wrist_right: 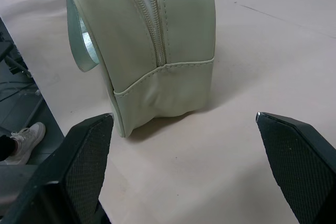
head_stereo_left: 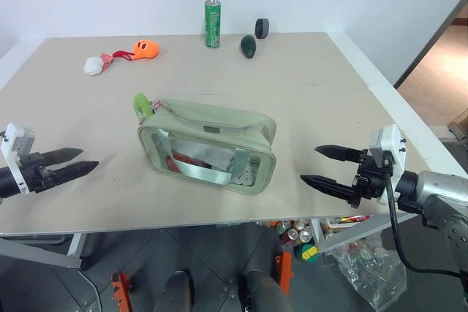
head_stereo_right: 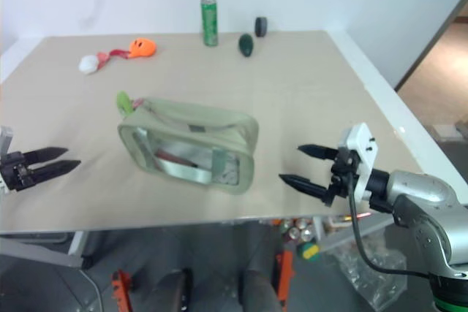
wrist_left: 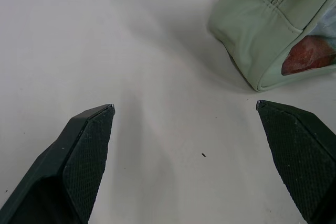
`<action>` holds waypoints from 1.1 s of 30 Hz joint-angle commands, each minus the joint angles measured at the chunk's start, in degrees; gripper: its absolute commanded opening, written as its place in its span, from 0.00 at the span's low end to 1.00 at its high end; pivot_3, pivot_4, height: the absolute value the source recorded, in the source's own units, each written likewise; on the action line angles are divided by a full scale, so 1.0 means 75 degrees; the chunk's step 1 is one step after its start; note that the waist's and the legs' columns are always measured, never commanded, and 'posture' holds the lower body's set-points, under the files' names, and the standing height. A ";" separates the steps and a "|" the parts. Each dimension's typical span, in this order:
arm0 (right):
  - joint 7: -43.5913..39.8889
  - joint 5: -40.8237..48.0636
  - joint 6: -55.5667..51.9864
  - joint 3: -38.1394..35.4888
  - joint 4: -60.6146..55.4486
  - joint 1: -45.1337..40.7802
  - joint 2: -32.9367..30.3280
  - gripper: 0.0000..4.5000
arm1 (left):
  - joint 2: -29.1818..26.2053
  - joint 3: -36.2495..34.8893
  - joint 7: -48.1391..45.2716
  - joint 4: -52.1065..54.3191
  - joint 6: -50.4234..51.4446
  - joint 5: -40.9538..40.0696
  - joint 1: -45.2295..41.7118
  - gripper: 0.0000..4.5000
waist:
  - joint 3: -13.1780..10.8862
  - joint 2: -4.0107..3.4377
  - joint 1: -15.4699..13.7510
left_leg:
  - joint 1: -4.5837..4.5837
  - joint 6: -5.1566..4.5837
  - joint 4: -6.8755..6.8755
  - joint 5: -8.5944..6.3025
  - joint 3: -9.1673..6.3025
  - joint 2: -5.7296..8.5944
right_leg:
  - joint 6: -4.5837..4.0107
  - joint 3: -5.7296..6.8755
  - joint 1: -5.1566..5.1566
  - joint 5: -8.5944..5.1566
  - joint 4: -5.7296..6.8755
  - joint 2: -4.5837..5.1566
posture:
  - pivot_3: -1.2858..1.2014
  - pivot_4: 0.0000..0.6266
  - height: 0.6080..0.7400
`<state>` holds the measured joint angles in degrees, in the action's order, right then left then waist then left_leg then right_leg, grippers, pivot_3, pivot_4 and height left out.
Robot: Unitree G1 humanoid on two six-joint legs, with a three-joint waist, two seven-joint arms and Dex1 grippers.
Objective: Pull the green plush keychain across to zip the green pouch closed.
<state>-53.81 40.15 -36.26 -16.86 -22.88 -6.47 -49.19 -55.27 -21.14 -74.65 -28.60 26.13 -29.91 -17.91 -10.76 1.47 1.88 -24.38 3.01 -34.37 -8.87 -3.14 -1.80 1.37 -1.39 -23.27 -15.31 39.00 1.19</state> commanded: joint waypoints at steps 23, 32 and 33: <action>0.0344 0.0504 -0.1150 0.2073 -0.0499 -0.5019 0.0096 1.00 | -0.0763 0.0077 -0.1397 0.4143 0.2493 -0.2656 -0.1378 1.00 | -0.0020 -0.0005 0.0130 | -0.0003 -0.0001 -0.0005 0.0001 0.0000 -0.0010 | 0.0000 -0.0008 -0.0005 0.0008 0.0003 -0.0019 | 0.52 0.24 1.00; 0.0630 -0.0564 -0.2121 0.4072 -0.0070 -0.6940 0.0926 1.00 | -0.0649 0.0129 -0.1637 0.4466 0.1955 -0.2439 -0.0706 1.00 | -0.0028 -0.0016 0.0114 | -0.0031 -0.0012 0.0003 -0.0007 -0.0009 -0.0013 | -0.0005 -0.0012 -0.0036 -0.0013 0.0015 -0.0034 | 0.52 0.24 1.00; 0.0595 -0.0712 -0.2135 0.4200 -0.0022 -0.7043 0.0944 1.00 | -0.0625 0.0118 -0.1628 0.4500 0.1894 -0.2419 -0.0596 1.00 | -0.0028 -0.0016 0.0114 | -0.0030 -0.0012 -0.0001 -0.0007 -0.0008 -0.0012 | -0.0004 -0.0012 -0.0033 -0.0012 0.0014 -0.0031 | 0.52 0.24 1.00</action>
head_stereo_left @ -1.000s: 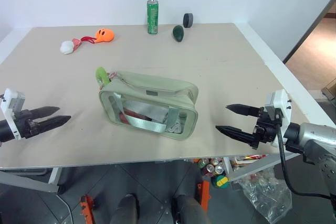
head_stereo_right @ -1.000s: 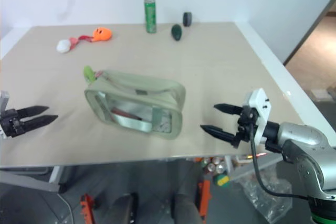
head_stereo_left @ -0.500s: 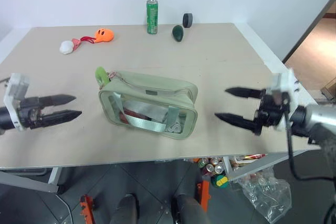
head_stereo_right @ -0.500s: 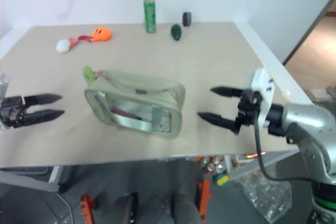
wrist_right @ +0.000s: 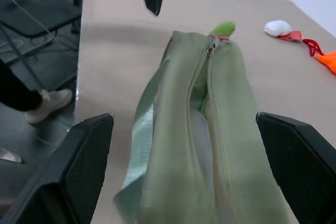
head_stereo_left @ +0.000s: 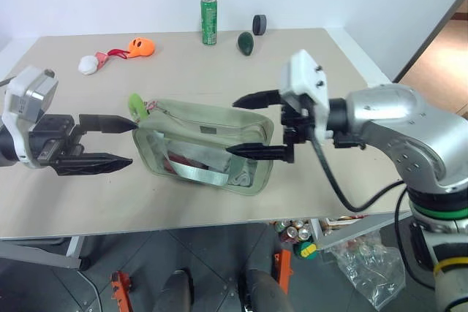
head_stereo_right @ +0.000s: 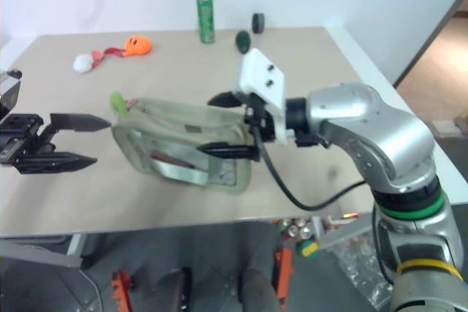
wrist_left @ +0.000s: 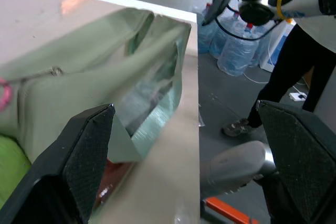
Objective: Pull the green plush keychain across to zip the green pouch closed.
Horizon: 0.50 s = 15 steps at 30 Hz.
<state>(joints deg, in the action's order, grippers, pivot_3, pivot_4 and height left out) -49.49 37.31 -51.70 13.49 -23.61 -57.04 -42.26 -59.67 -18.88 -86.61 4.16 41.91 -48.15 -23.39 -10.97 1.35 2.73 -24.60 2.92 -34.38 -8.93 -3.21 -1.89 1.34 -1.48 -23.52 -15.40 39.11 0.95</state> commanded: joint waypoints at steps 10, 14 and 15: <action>-0.0684 -0.1071 0.0184 0.0826 -0.0358 -0.0188 -0.0093 1.00 | 0.0234 -0.0343 0.0326 0.0332 -0.0420 -0.0078 0.0716 1.00 | 0.0000 0.0000 -0.0007 | 0.0000 0.0001 -0.0008 0.0001 0.0002 0.0000 | 0.0005 0.0000 0.0001 0.0007 0.0000 0.0003 | 0.52 0.24 1.00; -0.0738 -0.1330 0.0251 0.0999 -0.0431 0.0050 -0.0025 1.00 | 0.0290 -0.0367 0.0433 0.0299 -0.0522 -0.0036 0.0768 1.00 | 0.0000 0.0000 -0.0008 | 0.0001 0.0001 -0.0009 0.0001 0.0001 -0.0003 | 0.0003 0.0002 0.0002 0.0008 0.0000 0.0000 | 0.52 0.24 1.00; -0.0748 -0.1369 0.0255 0.1014 -0.0428 0.0072 0.0006 1.00 | 0.0301 -0.0364 0.0453 0.0287 -0.0554 -0.0024 0.0776 1.00 | 0.0000 0.0000 -0.0007 | 0.0001 0.0001 -0.0009 0.0001 0.0002 -0.0003 | 0.0003 0.0001 0.0001 0.0009 0.0000 0.0001 | 0.52 0.24 1.00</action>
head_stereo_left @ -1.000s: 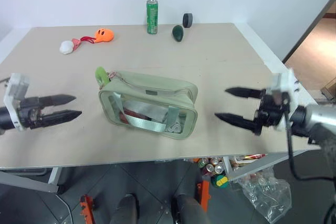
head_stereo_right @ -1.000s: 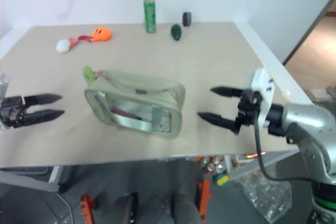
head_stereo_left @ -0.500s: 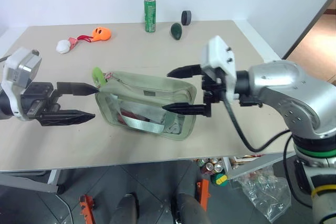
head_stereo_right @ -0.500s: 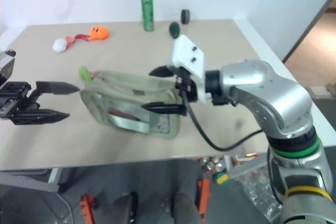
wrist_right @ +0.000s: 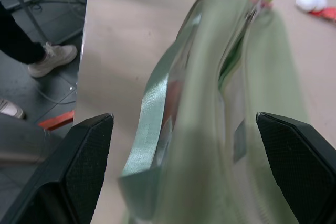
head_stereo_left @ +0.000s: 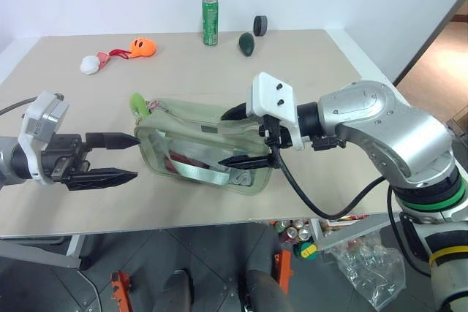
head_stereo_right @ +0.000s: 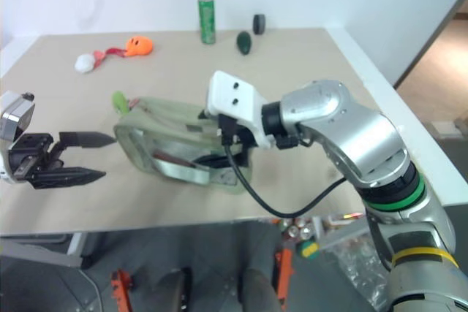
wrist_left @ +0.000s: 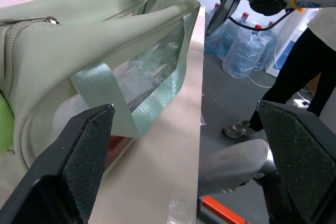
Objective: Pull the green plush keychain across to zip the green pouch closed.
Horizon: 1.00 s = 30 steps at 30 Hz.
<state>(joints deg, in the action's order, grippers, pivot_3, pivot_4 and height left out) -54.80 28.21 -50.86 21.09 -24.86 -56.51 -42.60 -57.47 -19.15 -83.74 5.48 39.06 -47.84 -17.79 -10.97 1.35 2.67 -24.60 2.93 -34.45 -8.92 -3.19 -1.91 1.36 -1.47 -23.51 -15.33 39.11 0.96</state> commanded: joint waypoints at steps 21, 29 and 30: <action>-0.0523 -0.1625 0.1332 0.0423 0.0964 0.0330 0.0537 0.00 | 0.0060 -0.0523 0.0404 -0.0037 -0.0100 -0.0544 -0.0144 1.00 | 0.0001 0.0001 0.0008 | 0.0029 0.0005 -0.0004 0.0004 0.0003 -0.0118 | -0.0083 0.0001 0.0002 0.0044 0.0001 -0.0128 | 0.52 0.24 1.00; -0.0604 -0.1890 0.1474 0.0369 0.1125 0.0373 0.0540 0.00 | 0.0124 -0.0539 0.0531 -0.0106 0.0013 -0.0742 -0.0134 1.00 | 0.0001 0.0002 0.0003 | 0.0029 0.0006 -0.0005 0.0004 0.0005 -0.0116 | -0.0083 -0.0001 0.0003 0.0044 0.0001 -0.0125 | 0.52 0.24 1.00; -0.0625 -0.1899 0.1508 0.0356 0.1131 0.0377 0.0528 0.00 | 0.0136 -0.0533 0.0547 -0.0094 0.0026 -0.0755 -0.0122 1.00 | 0.0001 0.0002 0.0003 | 0.0029 0.0007 -0.0005 0.0004 0.0005 -0.0116 | -0.0083 -0.0001 0.0003 0.0044 0.0001 -0.0125 | 0.52 0.24 1.00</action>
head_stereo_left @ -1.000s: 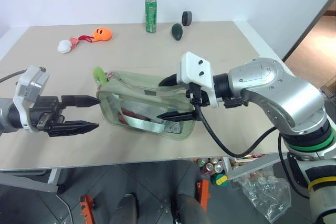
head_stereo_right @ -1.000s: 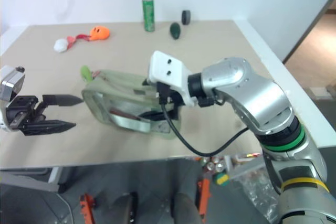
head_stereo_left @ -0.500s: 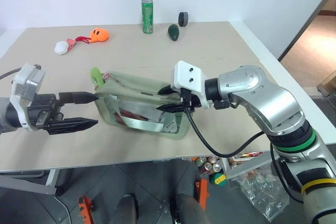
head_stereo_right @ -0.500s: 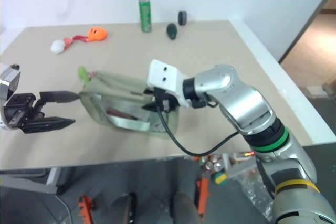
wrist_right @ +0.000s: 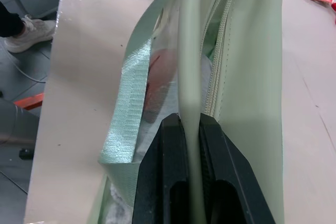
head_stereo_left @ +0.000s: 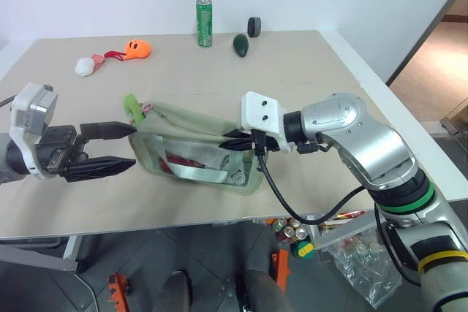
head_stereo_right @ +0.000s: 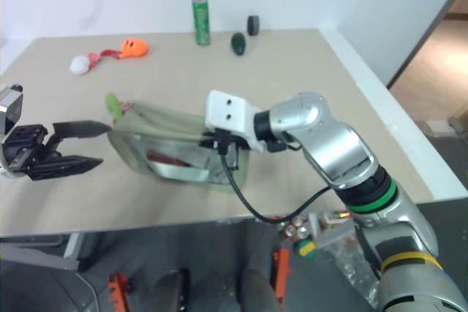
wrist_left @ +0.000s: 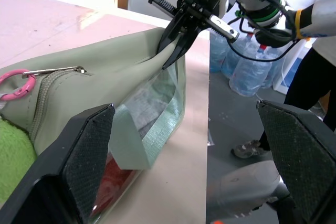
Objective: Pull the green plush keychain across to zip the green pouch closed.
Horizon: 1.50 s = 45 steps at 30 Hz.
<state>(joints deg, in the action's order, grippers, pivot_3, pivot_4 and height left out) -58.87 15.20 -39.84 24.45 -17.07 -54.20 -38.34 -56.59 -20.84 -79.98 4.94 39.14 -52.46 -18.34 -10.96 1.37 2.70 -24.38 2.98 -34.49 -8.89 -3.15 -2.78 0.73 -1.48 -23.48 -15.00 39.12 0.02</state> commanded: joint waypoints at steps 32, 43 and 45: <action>-0.1911 -0.1974 0.5950 -0.0225 0.4437 -0.1827 0.0660 0.00 | 0.0501 -0.0499 0.0517 -0.0080 0.0244 -0.0417 -0.0036 1.00 | -0.0006 -0.0005 0.0007 | -0.0022 0.0001 0.0018 -0.0003 0.0006 -0.0002 | -0.0008 -0.0011 -0.0032 -0.0008 0.0002 -0.0010 | 0.52 0.24 1.00; -0.1857 -0.1838 0.5337 -0.0517 0.4374 -0.1656 0.0844 0.17 | 0.0333 -0.0856 0.0719 -0.0019 0.0580 -0.0657 -0.0047 1.00 | -0.0006 -0.0005 0.0008 | -0.0008 0.0007 0.0014 0.0001 0.0004 -0.0054 | -0.0045 -0.0012 -0.0032 0.0016 0.0009 -0.0067 | 0.52 0.24 1.00; -0.1792 -0.1846 0.5086 -0.0590 0.4322 -0.1593 0.0858 0.32 | 0.0366 -0.0812 0.0748 -0.0013 0.0596 -0.0653 -0.0091 1.00 | -0.0006 -0.0006 0.0008 | -0.0008 0.0007 0.0014 0.0001 0.0004 -0.0066 | -0.0050 -0.0014 -0.0033 0.0020 0.0009 -0.0078 | 0.52 0.24 1.00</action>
<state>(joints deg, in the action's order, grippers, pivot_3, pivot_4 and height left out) -72.69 0.70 0.01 22.29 17.72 -65.72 -32.10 -52.98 -25.35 -74.52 3.57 43.70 -56.36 -18.15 -11.01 1.33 2.76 -24.43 3.03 -34.38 -8.88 -3.12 -3.29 0.34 -1.58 -23.74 -14.85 39.18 -0.58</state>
